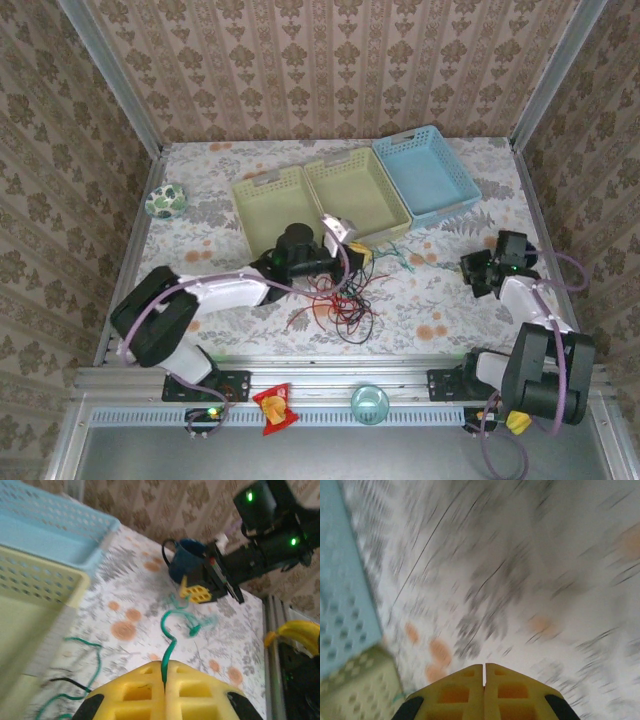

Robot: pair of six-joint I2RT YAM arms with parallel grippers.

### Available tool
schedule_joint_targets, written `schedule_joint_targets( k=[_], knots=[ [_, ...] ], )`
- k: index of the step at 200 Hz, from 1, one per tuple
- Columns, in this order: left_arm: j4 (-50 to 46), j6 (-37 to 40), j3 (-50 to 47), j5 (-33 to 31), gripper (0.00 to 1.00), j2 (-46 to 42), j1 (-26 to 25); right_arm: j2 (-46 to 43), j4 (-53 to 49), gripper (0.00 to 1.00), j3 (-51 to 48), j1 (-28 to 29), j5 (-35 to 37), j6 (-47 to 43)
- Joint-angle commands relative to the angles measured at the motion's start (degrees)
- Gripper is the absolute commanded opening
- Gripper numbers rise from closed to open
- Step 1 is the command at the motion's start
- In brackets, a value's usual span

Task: Untangle the cables

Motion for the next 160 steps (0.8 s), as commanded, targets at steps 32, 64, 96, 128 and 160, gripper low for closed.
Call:
schedule_joint_targets(
  k=[32, 64, 96, 128, 160],
  knots=[
    [1.1, 1.0, -4.2, -3.9, 0.00, -6.9, 2.6, 1.1, -1.2, 0.00, 0.5, -4.6, 4.7, -0.4],
    [2.4, 0.4, -4.5, -5.0, 0.00, -5.6, 2.1, 0.8, 0.1, 0.00, 0.8, -2.6, 4.0, -1.3],
    [3.9, 0.2, -4.1, -5.6, 0.00, -4.4, 1.9, -0.5, 2.7, 0.00, 1.4, 0.3, 1.0, -3.7],
    [3.1, 1.1, -2.0, -4.9, 0.00, -2.2, 1.3, -2.3, 2.0, 0.00, 5.5, 8.6, 2.9, -7.3],
    [3.5, 1.1, -0.6, -4.3, 0.00, -0.6, 0.7, -2.3, -2.8, 0.00, 10.5, 18.0, 10.0, -12.0]
  ],
)
